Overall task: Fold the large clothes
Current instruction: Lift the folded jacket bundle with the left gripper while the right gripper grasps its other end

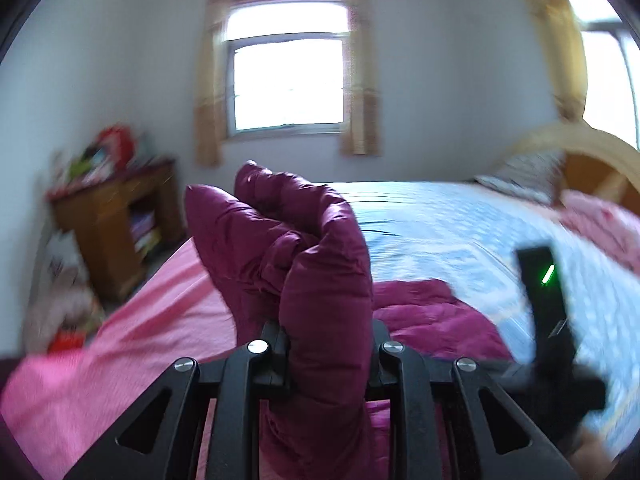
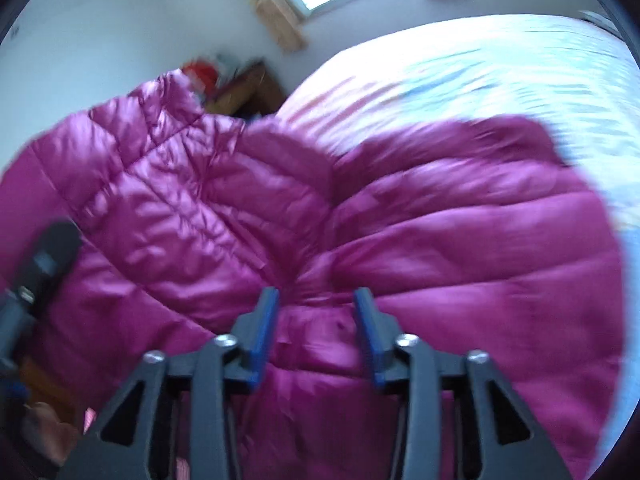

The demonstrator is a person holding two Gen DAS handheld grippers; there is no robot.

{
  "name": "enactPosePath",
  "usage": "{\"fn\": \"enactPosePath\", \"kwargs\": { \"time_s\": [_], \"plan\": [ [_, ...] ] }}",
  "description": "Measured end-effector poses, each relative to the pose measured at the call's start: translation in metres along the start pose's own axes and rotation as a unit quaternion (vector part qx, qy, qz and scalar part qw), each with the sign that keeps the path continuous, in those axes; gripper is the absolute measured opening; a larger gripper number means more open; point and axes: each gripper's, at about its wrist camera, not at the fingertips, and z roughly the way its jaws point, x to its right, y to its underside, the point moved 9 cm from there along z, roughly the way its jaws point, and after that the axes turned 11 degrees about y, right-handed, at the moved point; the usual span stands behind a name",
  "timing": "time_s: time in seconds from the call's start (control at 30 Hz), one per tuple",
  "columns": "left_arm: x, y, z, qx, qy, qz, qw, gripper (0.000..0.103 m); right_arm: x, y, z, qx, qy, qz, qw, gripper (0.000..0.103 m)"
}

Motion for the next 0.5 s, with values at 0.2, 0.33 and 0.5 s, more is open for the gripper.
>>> {"fn": "enactPosePath", "kwargs": {
  "time_s": [0.2,0.33,0.5],
  "plan": [
    [0.090,0.026,0.032,-0.049,0.083,0.109,0.9894,0.023,0.106,-0.014,-0.070,0.059,0.021,0.088,0.994,0.056],
    [0.127,0.070,0.068,-0.115,0.111,0.143,0.9768,0.023,0.153,-0.018,-0.097,0.082,0.036,0.124,0.988,0.078],
    [0.140,0.104,0.082,-0.137,0.112,0.177,0.9681,0.023,0.157,-0.036,-0.112,0.110,0.014,0.139,0.984,0.091]
  ]
}}
